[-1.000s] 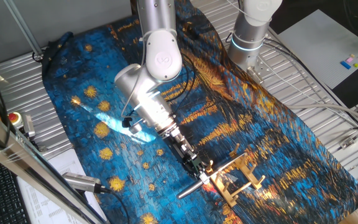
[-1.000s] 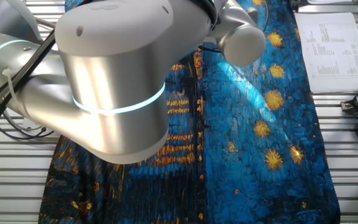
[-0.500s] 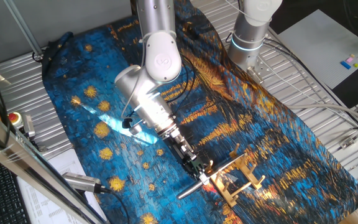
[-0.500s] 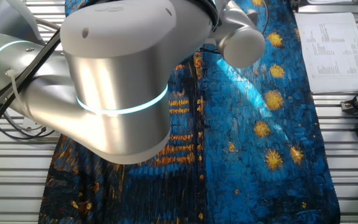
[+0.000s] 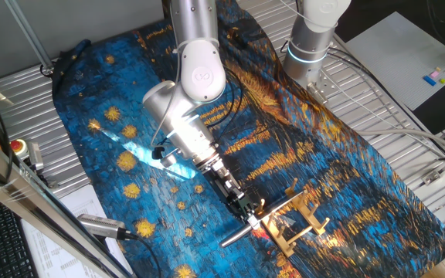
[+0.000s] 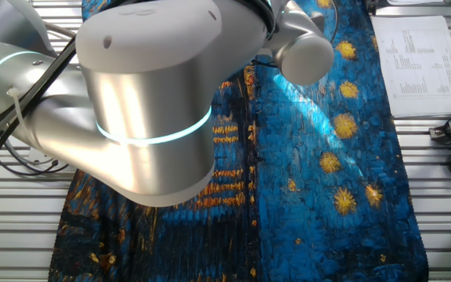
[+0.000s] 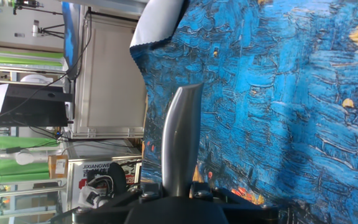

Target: Put the knife on the knife rack

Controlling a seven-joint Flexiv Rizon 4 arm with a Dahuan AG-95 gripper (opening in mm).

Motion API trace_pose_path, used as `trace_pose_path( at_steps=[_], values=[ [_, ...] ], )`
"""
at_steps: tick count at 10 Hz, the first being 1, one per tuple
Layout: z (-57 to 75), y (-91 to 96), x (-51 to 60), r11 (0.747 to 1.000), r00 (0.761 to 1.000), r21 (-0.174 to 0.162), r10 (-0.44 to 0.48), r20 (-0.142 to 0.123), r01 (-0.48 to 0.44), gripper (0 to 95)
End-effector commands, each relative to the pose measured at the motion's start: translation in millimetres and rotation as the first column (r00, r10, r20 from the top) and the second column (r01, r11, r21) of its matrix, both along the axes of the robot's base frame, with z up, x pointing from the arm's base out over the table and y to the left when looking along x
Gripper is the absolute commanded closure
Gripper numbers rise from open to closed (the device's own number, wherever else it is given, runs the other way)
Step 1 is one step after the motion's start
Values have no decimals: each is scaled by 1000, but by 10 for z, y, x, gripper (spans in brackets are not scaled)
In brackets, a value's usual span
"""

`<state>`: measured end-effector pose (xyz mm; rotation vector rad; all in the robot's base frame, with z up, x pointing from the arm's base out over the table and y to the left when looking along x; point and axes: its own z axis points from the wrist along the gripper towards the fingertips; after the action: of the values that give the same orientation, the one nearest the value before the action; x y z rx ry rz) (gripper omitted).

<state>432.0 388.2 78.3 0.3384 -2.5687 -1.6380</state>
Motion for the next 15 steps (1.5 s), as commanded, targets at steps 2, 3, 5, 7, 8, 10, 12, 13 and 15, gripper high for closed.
trace_pose_path(
  at_steps=[2, 3, 5, 7, 8, 10, 12, 13, 15],
  values=[
    [9, -3, -4, 1000, 1000, -2, -1, -3, 1, 380],
    [21, -3, -6, 1000, 1000, -3, -3, -6, 3, 380],
    [64, 0, -11, 1000, 1000, -4, -5, -12, 5, 380],
    [156, 8, -25, 1000, 1000, -5, -11, -17, 11, 380],
    [195, 11, -32, 1000, 1000, -10, -15, -19, 15, 380],
    [333, 29, -62, 999, 1000, -50, -10, -12, 9, 380],
    [479, 53, -104, 996, 1000, -85, -11, -8, 10, 380],
    [586, 72, -141, 993, 1000, -115, -15, -6, 15, 380],
    [736, 89, -201, 983, 999, -181, -41, 0, 40, 380]
  ],
)
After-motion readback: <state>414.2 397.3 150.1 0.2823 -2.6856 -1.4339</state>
